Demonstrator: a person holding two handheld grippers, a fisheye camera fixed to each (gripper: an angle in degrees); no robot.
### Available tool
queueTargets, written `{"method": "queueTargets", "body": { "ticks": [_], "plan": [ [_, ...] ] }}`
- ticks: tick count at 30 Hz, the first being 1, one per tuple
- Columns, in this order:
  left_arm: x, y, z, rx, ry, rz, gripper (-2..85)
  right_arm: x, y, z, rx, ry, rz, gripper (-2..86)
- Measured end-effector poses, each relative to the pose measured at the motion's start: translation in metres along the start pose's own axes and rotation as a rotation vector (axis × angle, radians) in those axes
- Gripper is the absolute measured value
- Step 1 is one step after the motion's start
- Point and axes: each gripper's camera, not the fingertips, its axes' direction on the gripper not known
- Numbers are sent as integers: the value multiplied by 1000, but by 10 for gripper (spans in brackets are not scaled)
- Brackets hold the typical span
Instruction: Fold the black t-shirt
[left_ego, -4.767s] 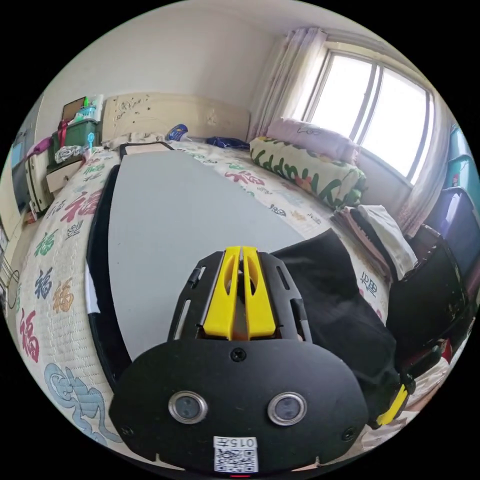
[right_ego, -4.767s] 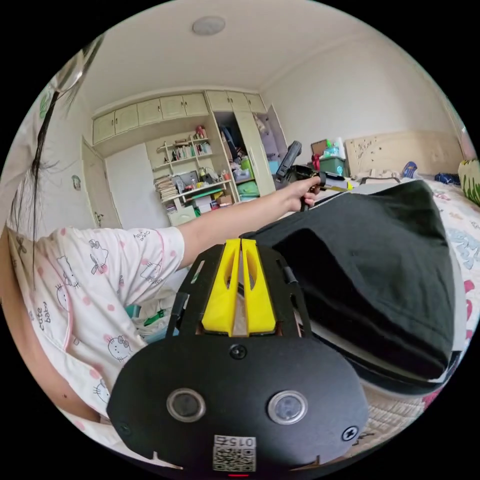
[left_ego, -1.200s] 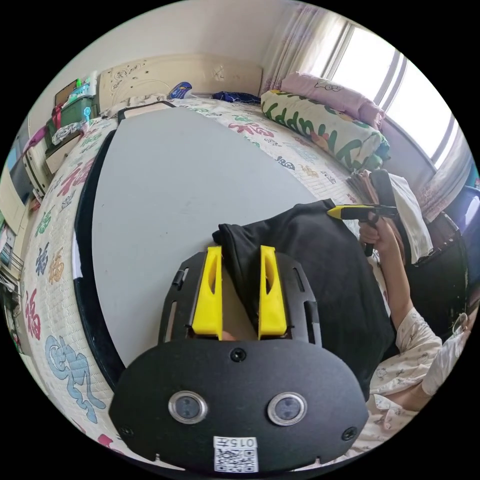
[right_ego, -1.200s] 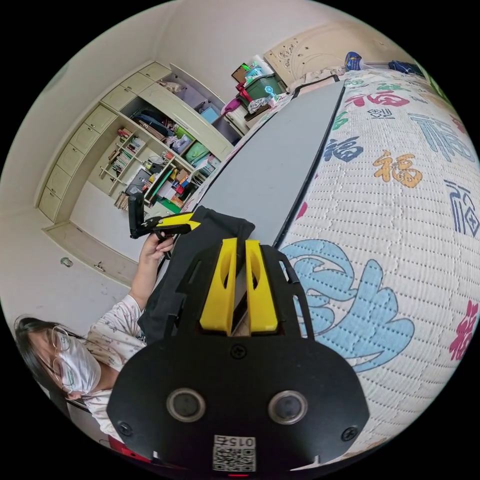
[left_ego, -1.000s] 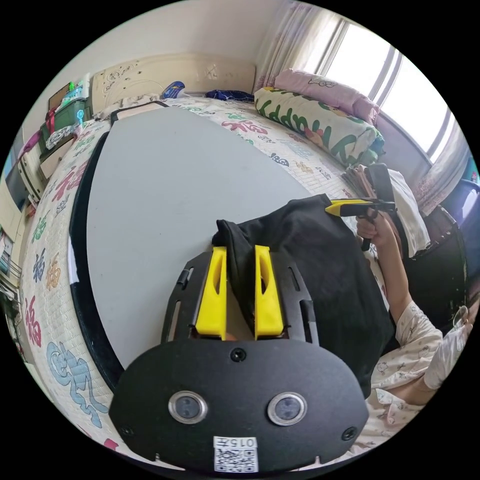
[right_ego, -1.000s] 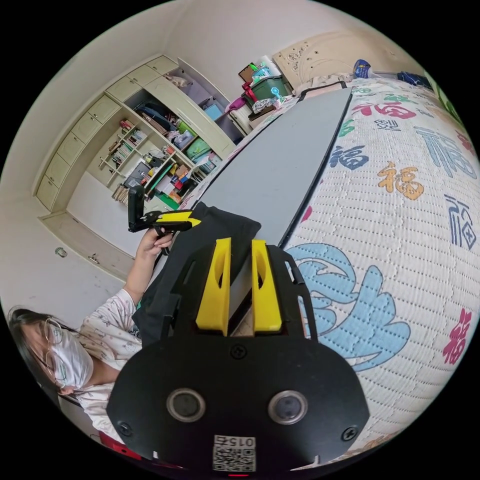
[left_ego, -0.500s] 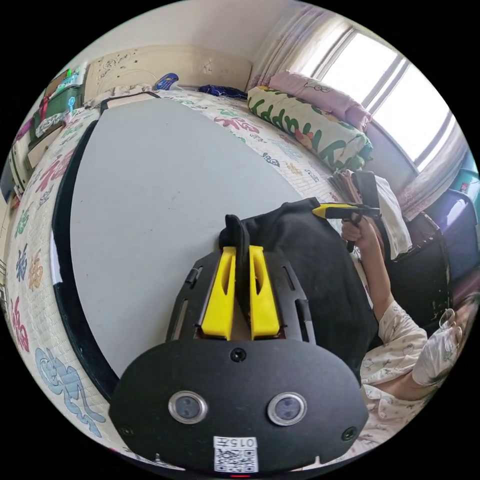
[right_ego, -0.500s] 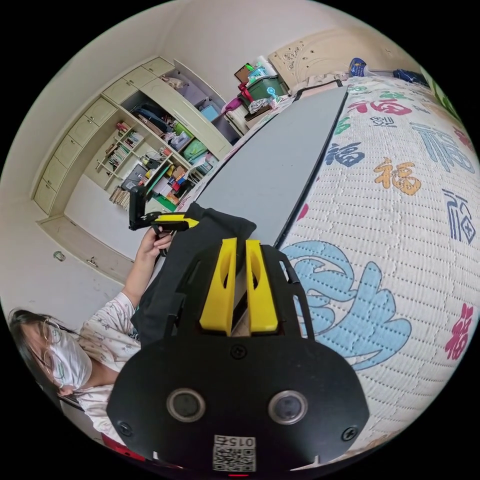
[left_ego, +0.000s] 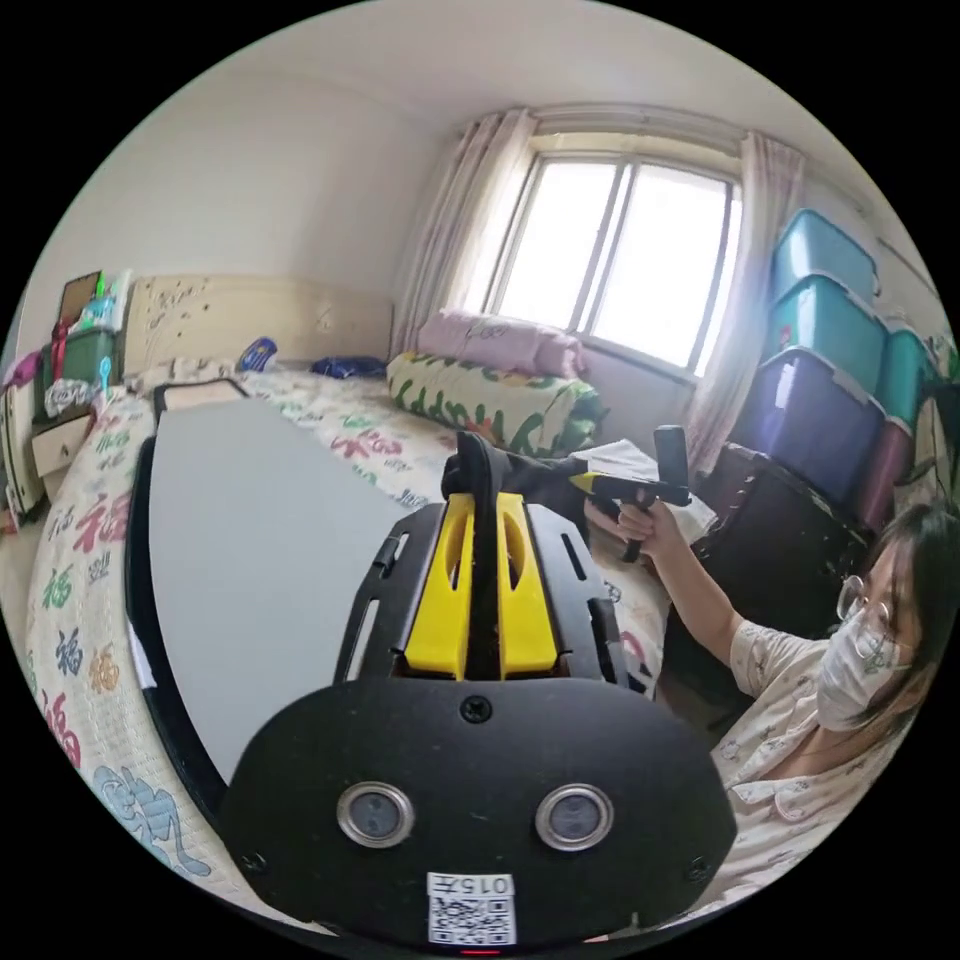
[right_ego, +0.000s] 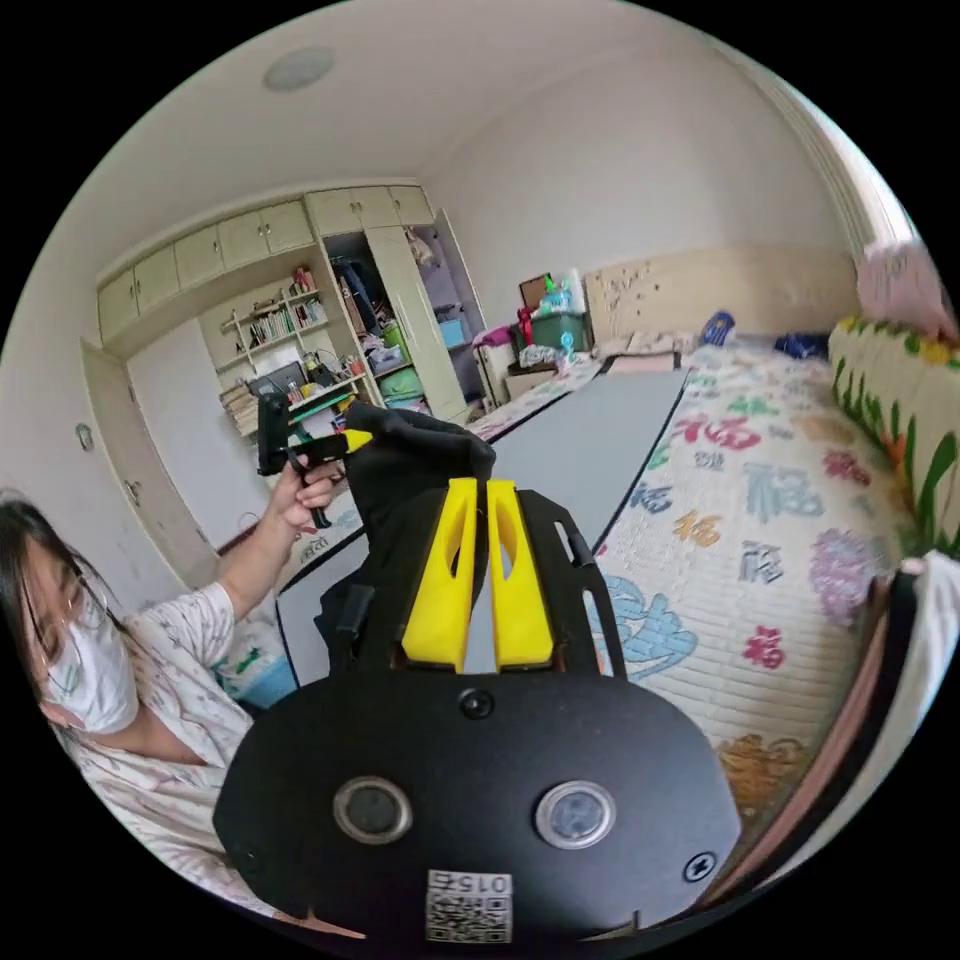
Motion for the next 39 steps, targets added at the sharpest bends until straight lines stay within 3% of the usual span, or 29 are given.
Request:
{"method": "queueTargets", "body": {
  "ticks": [8, 15, 17, 23, 28, 32, 39],
  "plan": [
    [115, 28, -55, 217, 232, 192, 17, -147, 11, -167, 219, 452, -149, 5],
    [174, 33, 5, 271, 454, 237, 13, -230, 25, -241, 317, 1106, -258, 4],
    [178, 32, 25, 277, 519, 224, 13, -229, 28, -257, 339, 1171, -246, 4],
    [162, 35, 110, 236, 604, 147, 13, -151, 26, -264, 265, 1293, -150, 3],
    [116, 43, 201, 170, 495, 86, 13, -38, 28, -224, 160, 1348, -102, 4],
    [81, 50, 310, 38, 278, 106, 15, 97, 37, -181, 20, 1341, 36, 5],
    [-2, 58, 446, -74, 276, -29, 20, 253, 60, -129, -119, 1440, 207, 22]
  ]
}}
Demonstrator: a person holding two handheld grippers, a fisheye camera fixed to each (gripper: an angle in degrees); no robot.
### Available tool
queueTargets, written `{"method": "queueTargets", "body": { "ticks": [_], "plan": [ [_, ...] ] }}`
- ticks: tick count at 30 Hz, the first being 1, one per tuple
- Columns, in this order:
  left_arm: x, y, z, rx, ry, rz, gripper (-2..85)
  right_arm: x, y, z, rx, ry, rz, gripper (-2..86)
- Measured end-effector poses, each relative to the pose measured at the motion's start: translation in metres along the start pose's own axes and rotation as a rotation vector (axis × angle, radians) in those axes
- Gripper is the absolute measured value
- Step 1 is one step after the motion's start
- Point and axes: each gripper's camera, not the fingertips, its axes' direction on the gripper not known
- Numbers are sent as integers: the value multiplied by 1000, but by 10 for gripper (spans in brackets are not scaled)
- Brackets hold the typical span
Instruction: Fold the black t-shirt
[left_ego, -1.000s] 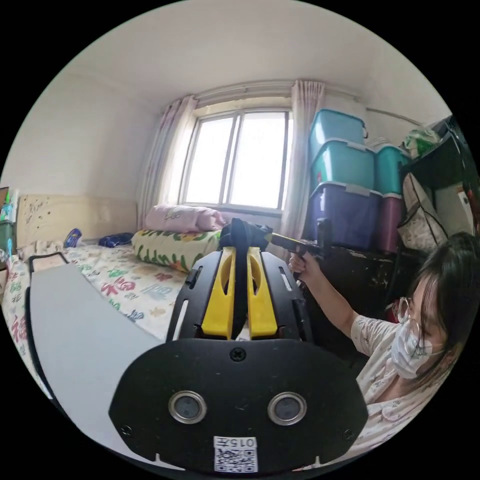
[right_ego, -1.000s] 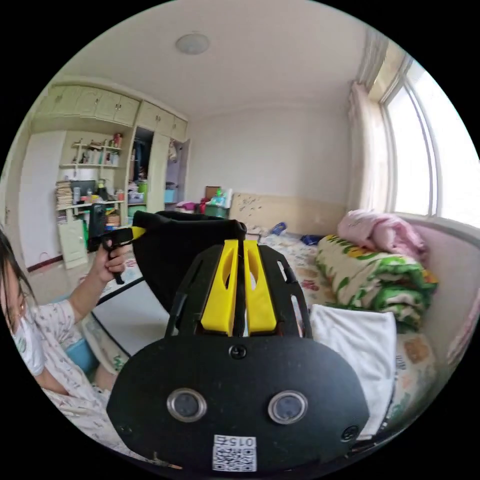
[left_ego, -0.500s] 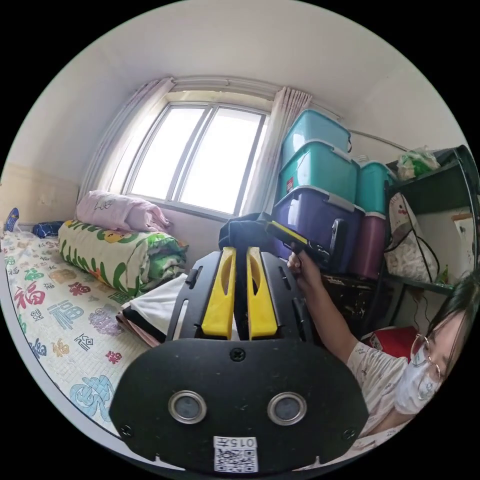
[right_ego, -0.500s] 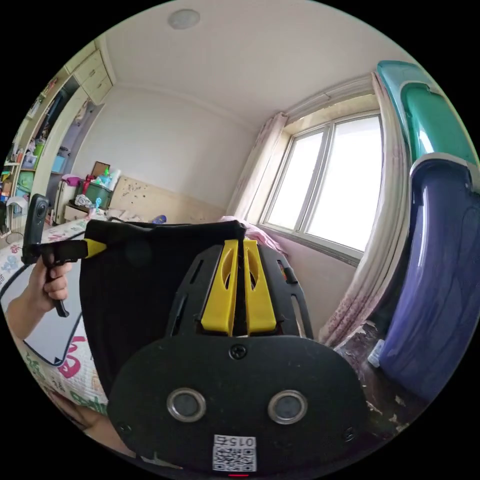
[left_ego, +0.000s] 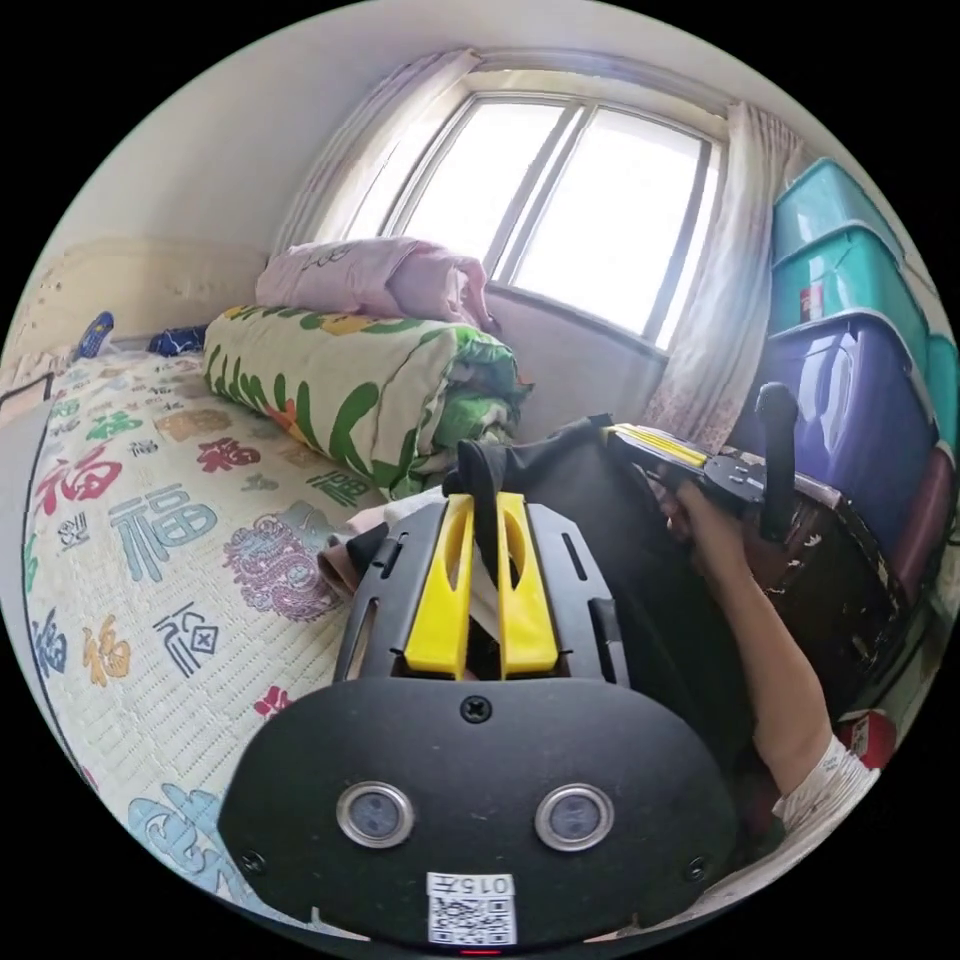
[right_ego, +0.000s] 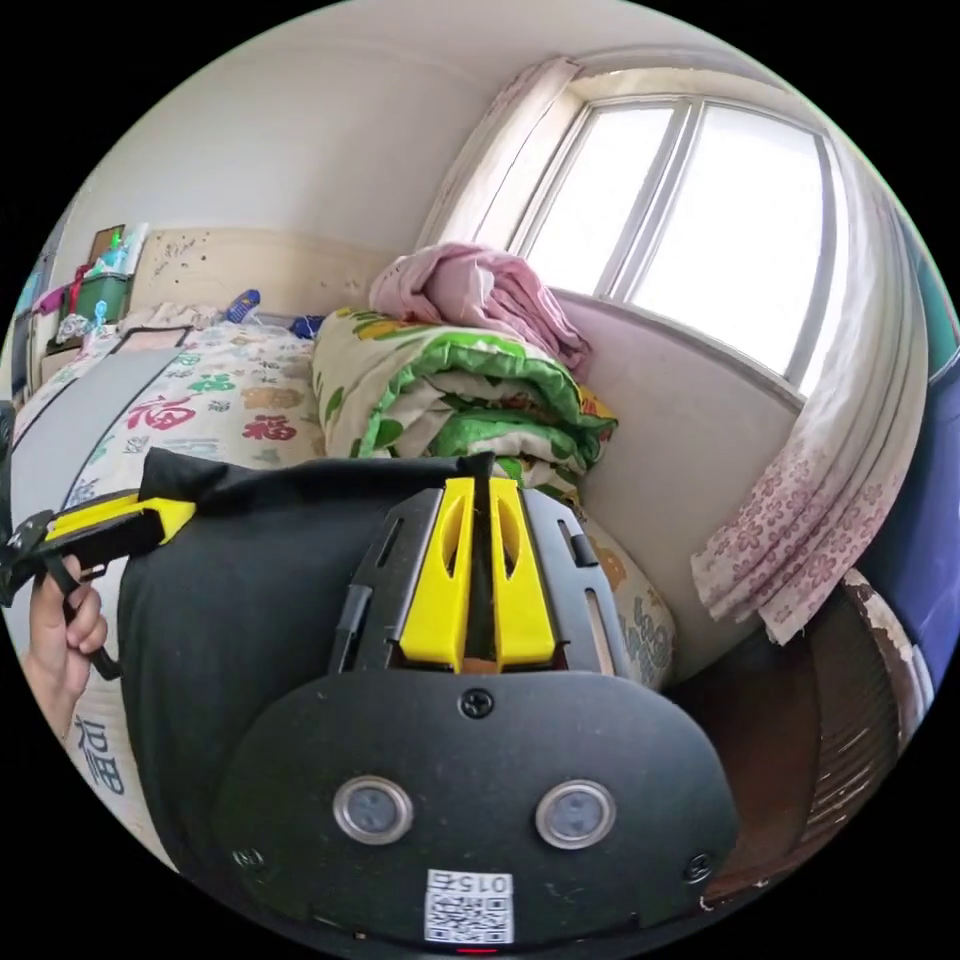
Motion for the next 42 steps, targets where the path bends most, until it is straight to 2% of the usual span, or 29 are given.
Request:
{"method": "queueTargets", "body": {
  "ticks": [3, 10, 13, 16, 19, 21, 24, 26, 28, 30, 31, 33, 35, 37, 39, 40, 42],
  "plan": [
    [-35, 3, 26, -3, 43, -19, 21, -16, -6, 47, -102, 96, -68, 30],
    [-68, -16, 44, -32, 44, 37, 33, -35, 2, 96, -119, 273, -200, 33],
    [-73, -14, 34, -26, -7, 34, 51, -20, 13, 94, -94, 266, -193, 35],
    [-70, -8, 6, -23, -120, 64, 34, -1, 31, 81, -32, 276, -168, 38],
    [-62, 2, -54, 35, -277, 141, 18, 18, 57, 48, 118, 319, -124, 33],
    [-50, 13, -121, 85, -339, 252, 17, 30, 88, 9, 304, 350, -98, 1],
    [-34, 34, -214, 141, -385, 299, 16, 42, 133, -45, 560, 450, -58, -7],
    [-21, 52, -270, 152, -355, 358, 15, 58, 154, -83, 621, 455, 31, -9],
    [-8, 74, -320, 154, -334, 408, 11, 80, 176, -129, 638, 361, 124, -9],
    [8, 101, -380, 156, -363, 404, 8, 114, 225, -199, 737, 105, 192, -10],
    [12, 108, -394, 159, -367, 400, 7, 121, 239, -216, 767, 33, 190, -10],
    [27, 139, -450, 162, -353, 402, 8, 144, 299, -278, 881, -236, 177, -10],
    [37, 164, -488, 158, -350, 404, 8, 157, 338, -314, 914, -403, 199, -9],
    [41, 191, -526, 179, -382, 356, 7, 170, 370, -345, 943, -597, 226, -8],
    [41, 227, -573, 222, -430, 262, 5, 197, 398, -389, 1015, -892, 286, -7],
    [41, 236, -584, 231, -442, 241, 4, 206, 404, -401, 1044, -961, 305, -7],
    [46, 269, -615, 216, -504, 188, 11, 239, 427, -447, 1182, -1206, 397, -6]
  ]
}}
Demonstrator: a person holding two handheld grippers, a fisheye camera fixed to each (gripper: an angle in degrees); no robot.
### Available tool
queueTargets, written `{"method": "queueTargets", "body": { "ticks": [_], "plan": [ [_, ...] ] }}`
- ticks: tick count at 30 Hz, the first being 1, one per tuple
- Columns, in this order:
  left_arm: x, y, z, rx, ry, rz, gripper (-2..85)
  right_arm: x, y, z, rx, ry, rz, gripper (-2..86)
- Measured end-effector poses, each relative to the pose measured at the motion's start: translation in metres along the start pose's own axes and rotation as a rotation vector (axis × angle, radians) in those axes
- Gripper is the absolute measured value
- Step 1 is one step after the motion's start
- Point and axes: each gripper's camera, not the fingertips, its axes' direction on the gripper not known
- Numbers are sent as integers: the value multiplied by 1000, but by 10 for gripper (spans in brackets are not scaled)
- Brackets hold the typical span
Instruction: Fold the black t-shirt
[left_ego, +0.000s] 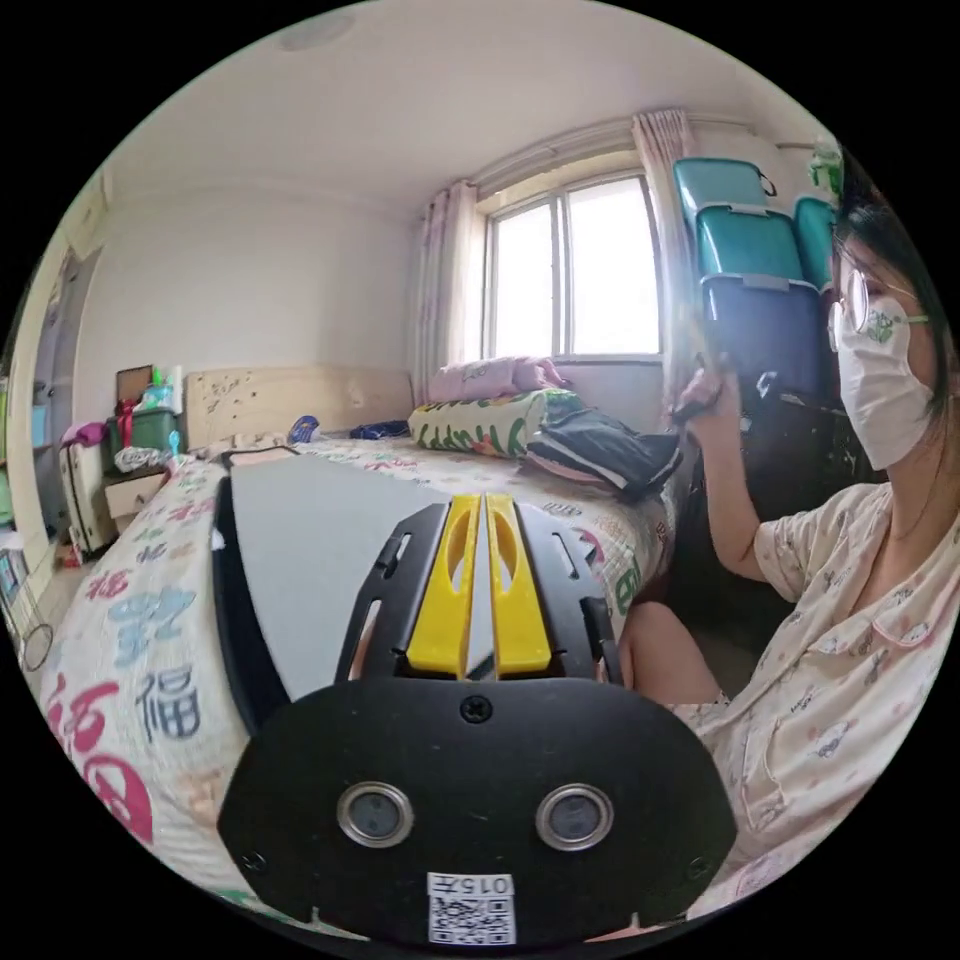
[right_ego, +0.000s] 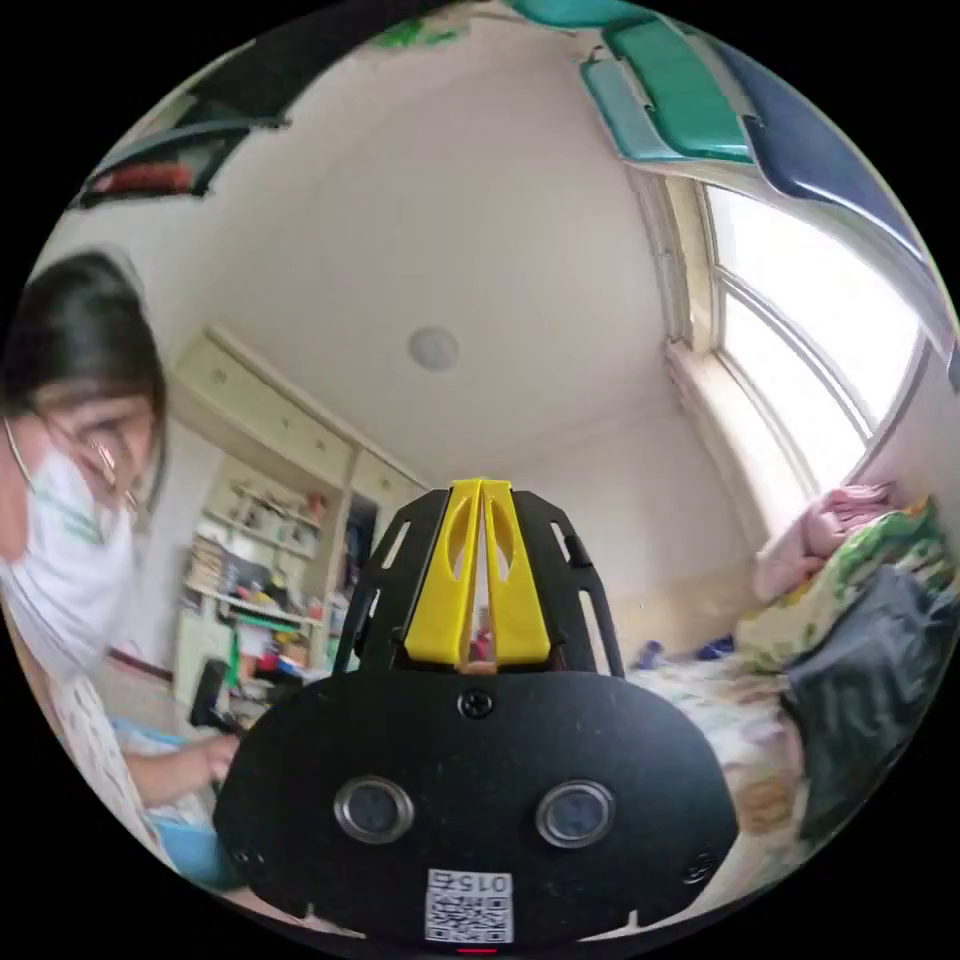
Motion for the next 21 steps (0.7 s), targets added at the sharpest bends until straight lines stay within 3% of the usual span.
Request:
{"method": "queueTargets", "body": {
  "ticks": [2, 6, 9, 12, 16, 21],
  "plan": [
    [-1, 18, -24, -27, -82, -49, 24, -24, -26, -15, 77, -149, 85, -6],
    [-4, 43, -71, -108, -270, -173, 44, -69, -84, -20, 4, -487, 123, -6],
    [-10, 52, -108, -97, -354, -274, 45, -65, -109, -44, 56, -628, 158, -7],
    [-23, 55, -143, -72, -431, -388, 46, -55, -114, -96, 253, -606, 114, -7],
    [-39, 60, -174, -29, -487, -508, 48, -31, -112, -139, 377, -619, 93, -9],
    [-67, 56, -193, 27, -357, -652, 49, 17, -93, -186, 624, -487, 97, -10]
  ]
}}
